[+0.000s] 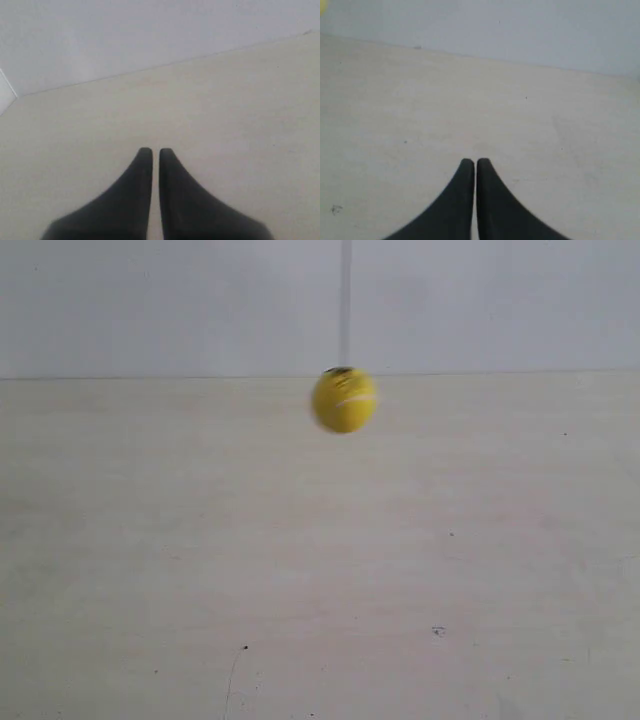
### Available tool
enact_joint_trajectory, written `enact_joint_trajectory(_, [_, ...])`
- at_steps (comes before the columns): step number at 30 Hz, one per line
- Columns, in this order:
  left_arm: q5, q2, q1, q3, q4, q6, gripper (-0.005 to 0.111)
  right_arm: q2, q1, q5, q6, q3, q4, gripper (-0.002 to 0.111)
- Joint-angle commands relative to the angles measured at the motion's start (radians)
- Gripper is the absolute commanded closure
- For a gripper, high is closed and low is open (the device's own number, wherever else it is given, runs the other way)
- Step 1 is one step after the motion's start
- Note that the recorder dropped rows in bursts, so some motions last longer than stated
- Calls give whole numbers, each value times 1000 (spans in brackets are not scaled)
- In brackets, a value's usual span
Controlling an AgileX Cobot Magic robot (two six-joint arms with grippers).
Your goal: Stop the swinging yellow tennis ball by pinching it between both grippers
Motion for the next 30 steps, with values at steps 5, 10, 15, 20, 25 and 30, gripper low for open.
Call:
enact_joint_trajectory(5, [-65, -2, 4, 4, 170, 2, 102, 4, 1, -153, 13, 0, -5, 108])
enact_joint_trajectory(10, [-232, -2, 4, 4, 206, 2, 102, 4, 1, -223, 63, 0, 11, 108])
enact_joint_trajectory(15, [-307, -2, 4, 4, 166, -82, 102, 4, 1, -237, 76, 0, 11, 108])
enact_joint_trajectory(20, [-357, -2, 4, 4, 109, -290, 102, 4, 1, -239, 158, 0, 13, 108])
enact_joint_trajectory(25, [-448, -2, 4, 4, 117, -465, 102, 4, 1, -301, 295, 0, 19, 108])
enact_joint_trajectory(30, [-598, -2, 4, 4, 144, -470, 102, 4, 1, -504, 302, 0, 19, 108])
